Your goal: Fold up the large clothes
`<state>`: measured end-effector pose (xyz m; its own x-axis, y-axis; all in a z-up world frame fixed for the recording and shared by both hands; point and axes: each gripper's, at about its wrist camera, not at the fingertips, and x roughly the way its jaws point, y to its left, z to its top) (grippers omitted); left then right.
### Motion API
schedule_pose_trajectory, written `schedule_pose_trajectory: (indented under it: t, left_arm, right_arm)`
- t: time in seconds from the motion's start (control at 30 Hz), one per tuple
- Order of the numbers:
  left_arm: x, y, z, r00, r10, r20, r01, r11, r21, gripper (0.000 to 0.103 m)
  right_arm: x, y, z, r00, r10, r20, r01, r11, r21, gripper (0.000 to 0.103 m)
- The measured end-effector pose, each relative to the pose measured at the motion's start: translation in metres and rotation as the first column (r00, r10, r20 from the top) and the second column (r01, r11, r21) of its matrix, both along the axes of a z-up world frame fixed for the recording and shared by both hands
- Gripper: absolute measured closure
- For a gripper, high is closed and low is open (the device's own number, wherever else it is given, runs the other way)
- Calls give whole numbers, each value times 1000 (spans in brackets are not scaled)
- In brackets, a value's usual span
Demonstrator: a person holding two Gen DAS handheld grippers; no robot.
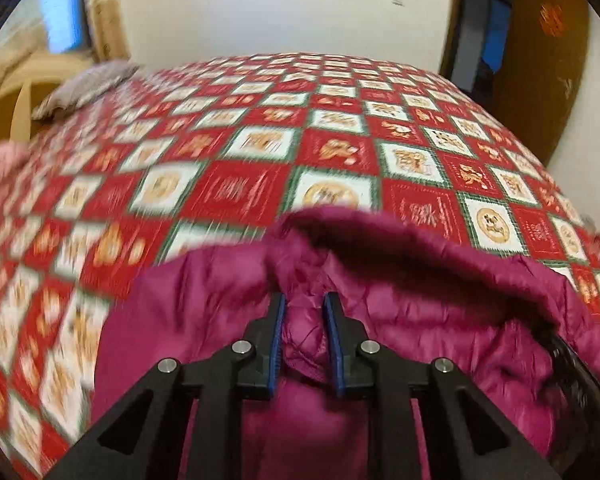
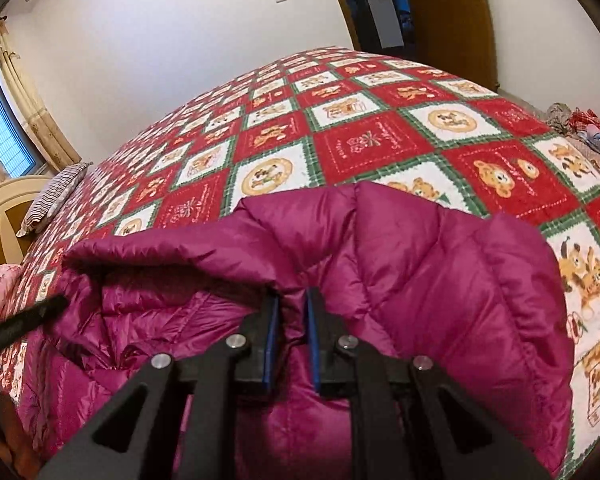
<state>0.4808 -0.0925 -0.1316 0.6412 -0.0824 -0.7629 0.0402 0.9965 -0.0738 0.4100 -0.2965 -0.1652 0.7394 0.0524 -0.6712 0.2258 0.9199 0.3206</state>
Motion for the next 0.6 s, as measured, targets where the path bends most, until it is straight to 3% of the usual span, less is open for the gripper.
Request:
schedule_pose_trajectory:
  t: [0.13, 0.23, 0.3, 0.4, 0.47, 0.6]
  left_arm:
    - [-9, 19, -35, 998, 57, -34, -61, 992, -112, 81]
    - [-12, 19, -38, 998, 64, 4, -63, 989, -135, 80]
    - [-14, 23, -39, 998, 65, 17, -61, 985, -161, 80]
    - [-16, 30, -40, 998, 67, 19, -62, 977, -206, 80]
    - [-15, 28, -40, 997, 72, 25, -66, 977, -203, 80]
    - [-13, 19, -39, 997, 66, 29, -61, 988, -144, 80]
  right_arm:
    - [1, 1, 0, 1000, 1, -6, -1, 1000, -10, 89]
    - [3, 3, 0, 1000, 9, -17, -9, 1000, -16, 86]
    - [3, -4, 4, 999, 27, -41, -26, 999, 30, 84]
    - [-18, -23, 31, 995, -91, 28, 89, 993, 72, 73]
    - [-31, -26, 59, 977, -190, 100, 189, 982, 14, 73]
    - [8, -3, 76, 993, -106, 58, 102, 993, 58, 73]
